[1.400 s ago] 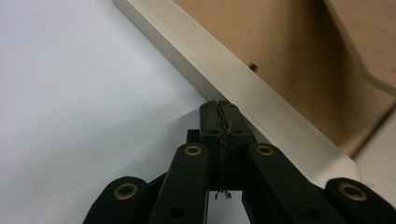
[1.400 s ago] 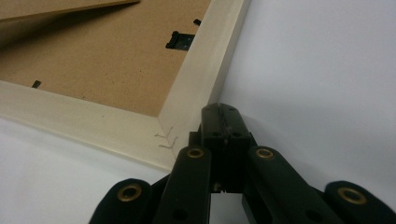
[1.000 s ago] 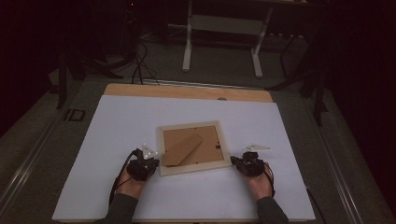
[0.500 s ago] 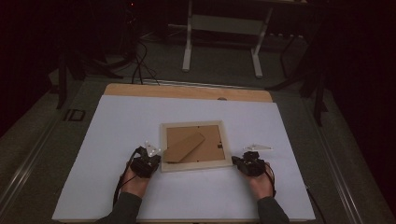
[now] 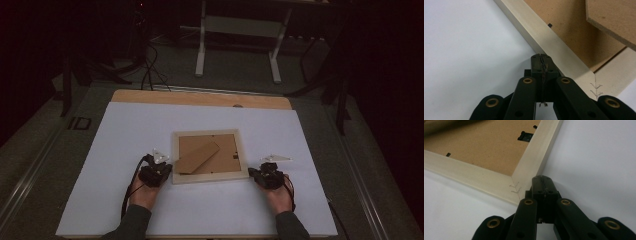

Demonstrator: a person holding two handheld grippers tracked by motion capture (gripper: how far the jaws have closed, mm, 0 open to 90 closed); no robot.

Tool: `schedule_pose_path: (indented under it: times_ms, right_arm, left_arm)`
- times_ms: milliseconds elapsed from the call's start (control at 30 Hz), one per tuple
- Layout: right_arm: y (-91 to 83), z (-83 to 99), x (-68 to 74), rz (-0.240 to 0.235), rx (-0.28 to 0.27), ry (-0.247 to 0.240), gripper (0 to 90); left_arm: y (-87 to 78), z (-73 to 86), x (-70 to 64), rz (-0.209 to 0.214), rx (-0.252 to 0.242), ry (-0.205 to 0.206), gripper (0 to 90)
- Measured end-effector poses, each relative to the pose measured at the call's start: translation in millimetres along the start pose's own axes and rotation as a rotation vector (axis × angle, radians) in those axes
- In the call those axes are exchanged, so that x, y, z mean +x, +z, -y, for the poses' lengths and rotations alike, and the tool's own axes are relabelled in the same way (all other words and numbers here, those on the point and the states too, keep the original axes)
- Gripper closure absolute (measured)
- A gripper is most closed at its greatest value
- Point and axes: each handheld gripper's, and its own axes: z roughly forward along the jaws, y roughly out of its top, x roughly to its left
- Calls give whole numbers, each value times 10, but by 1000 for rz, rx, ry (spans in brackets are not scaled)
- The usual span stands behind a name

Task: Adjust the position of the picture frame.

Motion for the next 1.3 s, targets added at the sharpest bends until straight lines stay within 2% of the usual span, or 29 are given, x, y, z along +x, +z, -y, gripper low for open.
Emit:
schedule_pose_path:
  times_ms: [167,300,367,867,1000,1300]
  right_arm:
    - [-7,8,2,-1,4,-3,900]
    - [-15,14,7,-3,9,-2,900]
    - [-20,16,14,-5,13,-5,900]
    - [-45,23,58,0,34,3,900]
    - [-45,22,62,2,34,5,900]
    - [-55,23,57,-2,42,16,900]
  left_arm:
    - [-32,23,-7,21,9,4,900]
    - [-69,69,23,75,8,-16,900]
    - [-89,86,20,86,12,-13,900]
    - [-120,108,0,79,21,-6,900]
    - [-98,89,-1,60,15,-11,900]
    - [-57,55,1,46,7,-14,900]
